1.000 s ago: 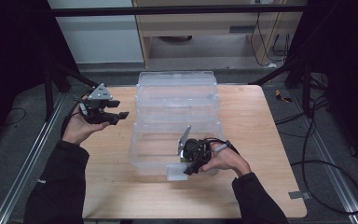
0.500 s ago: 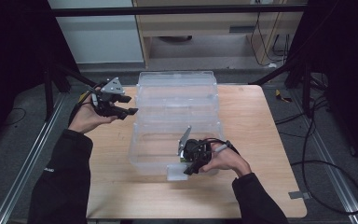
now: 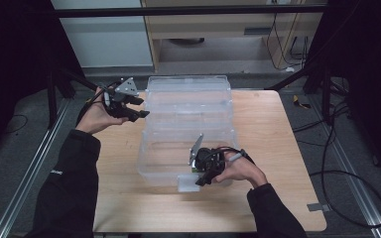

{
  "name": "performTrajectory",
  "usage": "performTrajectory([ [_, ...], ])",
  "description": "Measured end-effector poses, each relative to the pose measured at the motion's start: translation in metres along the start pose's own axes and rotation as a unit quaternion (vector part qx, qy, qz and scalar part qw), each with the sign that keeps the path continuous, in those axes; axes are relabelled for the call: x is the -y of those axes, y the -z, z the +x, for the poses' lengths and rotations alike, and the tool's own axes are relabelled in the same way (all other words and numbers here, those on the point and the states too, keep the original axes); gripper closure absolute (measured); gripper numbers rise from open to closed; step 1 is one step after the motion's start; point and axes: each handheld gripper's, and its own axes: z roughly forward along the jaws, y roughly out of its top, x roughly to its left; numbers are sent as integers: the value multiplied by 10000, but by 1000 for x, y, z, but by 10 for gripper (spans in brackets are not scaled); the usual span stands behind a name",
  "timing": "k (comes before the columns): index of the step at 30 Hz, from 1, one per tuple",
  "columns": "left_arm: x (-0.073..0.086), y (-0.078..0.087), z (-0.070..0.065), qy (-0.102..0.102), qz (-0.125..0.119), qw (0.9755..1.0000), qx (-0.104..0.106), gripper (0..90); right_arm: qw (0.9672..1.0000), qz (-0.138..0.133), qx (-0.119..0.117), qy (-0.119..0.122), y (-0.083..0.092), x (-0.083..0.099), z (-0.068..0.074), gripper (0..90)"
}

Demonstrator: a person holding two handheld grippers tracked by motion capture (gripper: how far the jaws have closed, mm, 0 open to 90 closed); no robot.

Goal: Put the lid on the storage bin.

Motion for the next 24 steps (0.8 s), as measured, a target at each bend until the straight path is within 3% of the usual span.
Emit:
performTrajectory([
  [2,-1,-2,-1,77,30,10000,-17,494,10000,1,1,3,0,0,0,641],
  [3,-3,-3,1,-42,61,10000,15,496,10000,2,6,2,0,0,0,641],
  [4,-7,-4,9,-694,63,9975,-108,498,10000,-3,8,10,0,0,0,641],
  [5,-11,-6,14,-1062,104,9943,-47,498,10000,-4,8,5,0,0,0,641],
  [6,-12,-7,14,-1043,115,9945,-41,501,10000,-1,10,4,0,0,0,641],
  [8,-12,-10,10,-814,173,9965,-85,503,10000,3,12,2,0,0,0,641],
  [11,-17,-14,13,-945,194,9953,-50,500,10000,11,8,10,0,0,0,641],
  [24,-24,-31,17,-1133,450,9925,17,523,10000,9,7,11,0,0,0,641],
])
